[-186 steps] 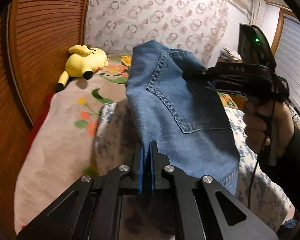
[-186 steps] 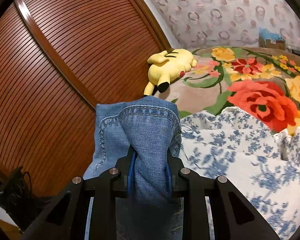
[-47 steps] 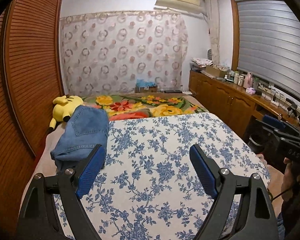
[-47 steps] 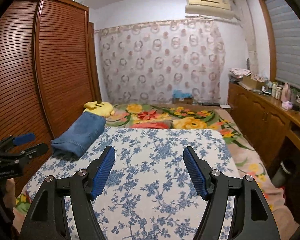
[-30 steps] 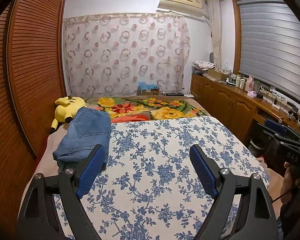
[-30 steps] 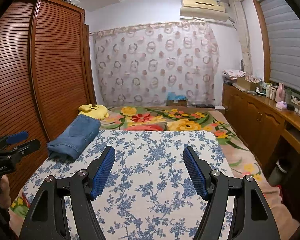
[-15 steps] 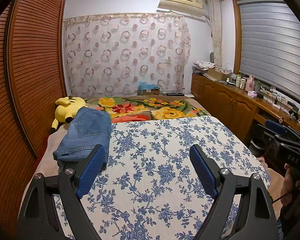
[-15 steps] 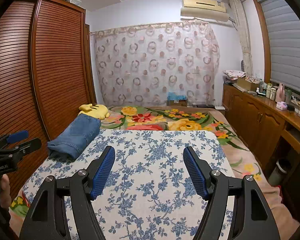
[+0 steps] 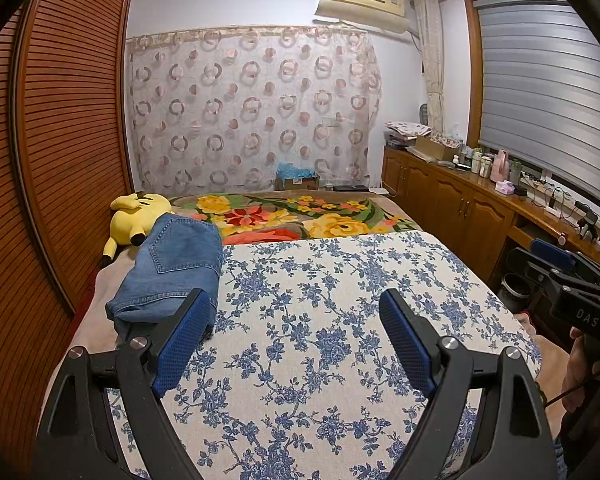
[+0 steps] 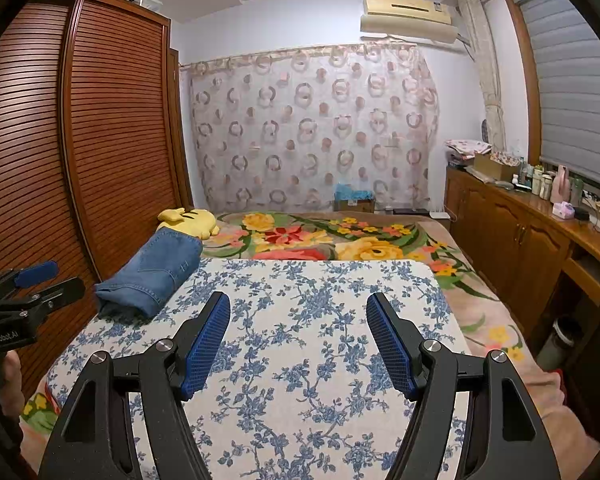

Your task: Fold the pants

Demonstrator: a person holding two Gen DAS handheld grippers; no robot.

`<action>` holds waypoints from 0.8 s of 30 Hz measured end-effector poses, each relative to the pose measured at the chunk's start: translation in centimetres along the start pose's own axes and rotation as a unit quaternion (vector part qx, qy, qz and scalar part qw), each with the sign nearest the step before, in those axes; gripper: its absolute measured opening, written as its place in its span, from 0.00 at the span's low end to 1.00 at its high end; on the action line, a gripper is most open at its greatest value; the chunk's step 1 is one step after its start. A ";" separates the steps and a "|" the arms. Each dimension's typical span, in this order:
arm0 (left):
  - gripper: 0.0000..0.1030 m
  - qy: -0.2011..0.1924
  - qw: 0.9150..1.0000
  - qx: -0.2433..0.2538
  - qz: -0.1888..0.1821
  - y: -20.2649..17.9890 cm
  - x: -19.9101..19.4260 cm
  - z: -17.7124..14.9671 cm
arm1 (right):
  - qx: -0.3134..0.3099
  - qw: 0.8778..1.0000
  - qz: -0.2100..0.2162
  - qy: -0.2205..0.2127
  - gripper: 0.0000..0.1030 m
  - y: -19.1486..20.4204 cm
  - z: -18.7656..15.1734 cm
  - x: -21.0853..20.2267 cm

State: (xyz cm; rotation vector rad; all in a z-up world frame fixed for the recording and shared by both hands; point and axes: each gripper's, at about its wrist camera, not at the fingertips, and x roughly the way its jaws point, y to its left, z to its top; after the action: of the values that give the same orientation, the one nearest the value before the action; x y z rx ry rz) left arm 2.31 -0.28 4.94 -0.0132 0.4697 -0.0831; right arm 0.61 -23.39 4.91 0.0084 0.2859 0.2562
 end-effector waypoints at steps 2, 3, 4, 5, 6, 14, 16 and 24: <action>0.84 0.000 1.000 0.000 0.000 0.1 0.0 0.0 | -0.001 1.000 0.000 -0.001 0.71 0.0 0.0 0.0; 0.84 0.000 1.000 0.000 0.000 0.0 0.0 0.0 | -0.001 1.000 0.000 0.000 0.71 -0.1 0.0 0.1; 0.84 0.000 1.000 0.000 0.000 0.0 0.0 0.0 | -0.001 1.000 0.001 0.000 0.71 -0.1 0.1 0.1; 0.84 0.000 1.000 0.001 0.000 0.0 0.0 0.0 | 0.000 1.000 0.000 -0.001 0.71 -0.1 0.0 0.1; 0.84 -0.001 1.000 0.001 0.000 0.0 0.0 0.0 | 0.000 1.000 0.000 -0.001 0.70 -0.1 0.0 0.1; 0.84 0.000 1.000 0.000 0.000 -0.1 0.0 0.0 | 0.000 1.000 0.001 -0.001 0.71 -0.2 0.0 0.2; 0.84 0.000 1.000 0.000 0.000 -0.1 0.0 0.0 | 0.000 1.000 0.000 -0.001 0.71 -0.1 0.0 0.1; 0.84 0.000 1.000 0.000 0.000 -0.1 0.0 0.0 | 0.001 1.000 0.000 -0.002 0.70 -0.1 0.0 0.1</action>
State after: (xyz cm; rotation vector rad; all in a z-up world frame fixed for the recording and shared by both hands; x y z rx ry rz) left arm 2.28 -0.33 4.92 -0.0127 0.4688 -0.0838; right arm 0.70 -23.48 4.89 0.0104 0.2823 0.2558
